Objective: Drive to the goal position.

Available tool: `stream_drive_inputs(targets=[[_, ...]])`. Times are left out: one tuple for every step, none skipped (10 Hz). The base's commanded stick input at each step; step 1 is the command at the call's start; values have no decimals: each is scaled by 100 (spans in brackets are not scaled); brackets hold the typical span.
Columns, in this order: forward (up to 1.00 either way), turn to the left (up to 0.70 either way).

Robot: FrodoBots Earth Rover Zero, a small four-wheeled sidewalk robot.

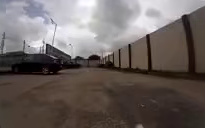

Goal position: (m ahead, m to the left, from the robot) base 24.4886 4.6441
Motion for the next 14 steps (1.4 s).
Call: stream_drive_inputs(targets=[[30, 0], [30, 0], [30, 0], [30, 0], [30, 0], [30, 0], [30, 0], [30, 0], [30, 0], [30, 0], [30, 0], [30, 0], [30, 0], [30, 0]])
